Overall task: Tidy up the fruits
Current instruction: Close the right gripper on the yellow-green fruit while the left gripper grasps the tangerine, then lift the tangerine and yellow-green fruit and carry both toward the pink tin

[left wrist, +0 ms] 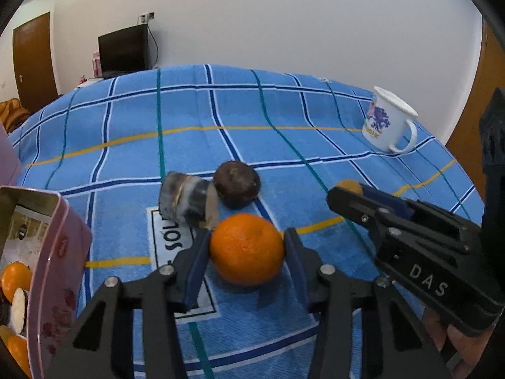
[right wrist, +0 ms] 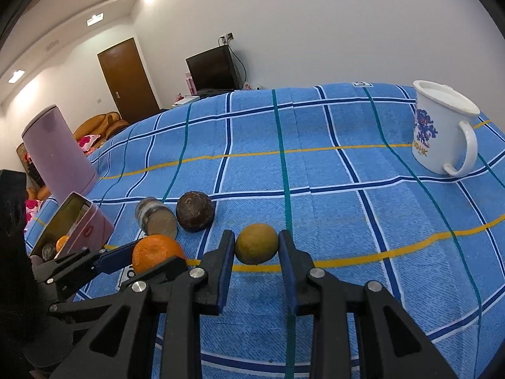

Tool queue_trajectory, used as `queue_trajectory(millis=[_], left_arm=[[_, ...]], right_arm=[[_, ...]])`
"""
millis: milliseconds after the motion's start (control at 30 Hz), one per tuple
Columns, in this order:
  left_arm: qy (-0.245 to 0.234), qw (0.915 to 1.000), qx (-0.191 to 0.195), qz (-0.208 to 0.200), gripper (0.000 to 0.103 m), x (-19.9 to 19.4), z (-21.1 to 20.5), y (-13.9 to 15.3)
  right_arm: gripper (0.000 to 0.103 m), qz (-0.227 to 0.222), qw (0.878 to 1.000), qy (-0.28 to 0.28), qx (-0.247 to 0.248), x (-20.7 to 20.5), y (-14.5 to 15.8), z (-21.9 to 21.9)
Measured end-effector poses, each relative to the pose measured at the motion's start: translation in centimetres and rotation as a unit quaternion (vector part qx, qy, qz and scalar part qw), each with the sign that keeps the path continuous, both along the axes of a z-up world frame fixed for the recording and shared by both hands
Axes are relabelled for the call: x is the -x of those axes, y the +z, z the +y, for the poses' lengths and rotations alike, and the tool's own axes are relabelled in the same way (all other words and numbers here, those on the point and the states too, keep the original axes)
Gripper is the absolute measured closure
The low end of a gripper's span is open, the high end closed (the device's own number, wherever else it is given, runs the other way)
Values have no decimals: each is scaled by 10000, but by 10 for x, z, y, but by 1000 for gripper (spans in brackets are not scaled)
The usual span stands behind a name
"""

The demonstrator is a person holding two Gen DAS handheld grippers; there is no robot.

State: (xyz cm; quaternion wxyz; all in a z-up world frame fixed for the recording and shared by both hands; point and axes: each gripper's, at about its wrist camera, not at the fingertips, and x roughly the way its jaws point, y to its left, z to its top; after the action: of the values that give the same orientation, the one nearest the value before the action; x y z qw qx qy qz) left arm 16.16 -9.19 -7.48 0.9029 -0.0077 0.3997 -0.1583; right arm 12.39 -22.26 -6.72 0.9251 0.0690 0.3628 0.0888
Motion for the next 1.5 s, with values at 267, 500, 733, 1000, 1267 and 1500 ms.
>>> queue_trajectory(millis=[267, 500, 733, 1000, 1267, 1500], left_arm=[[36, 9998, 98, -197, 54, 6, 4, 6], [188, 9984, 119, -518, 54, 15, 10, 13], [376, 9964, 205, -733, 54, 21, 18, 19], [483, 9939, 142, -985, 54, 29, 19, 24], [545, 9924, 148, -1091, 54, 32, 21, 26], [547, 9913, 104, -1195, 54, 35, 20, 28]], right_arm=[[73, -100, 9999, 63, -24, 3, 3, 1], [73, -245, 9996, 162, 1, 8, 6, 4], [73, -363, 9990, 242, -2, 12, 9, 7], [73, -597, 9976, 356, 23, 20, 14, 10], [73, -769, 9962, 401, 19, 26, 18, 11], [73, -926, 9945, 487, 37, 31, 20, 13]])
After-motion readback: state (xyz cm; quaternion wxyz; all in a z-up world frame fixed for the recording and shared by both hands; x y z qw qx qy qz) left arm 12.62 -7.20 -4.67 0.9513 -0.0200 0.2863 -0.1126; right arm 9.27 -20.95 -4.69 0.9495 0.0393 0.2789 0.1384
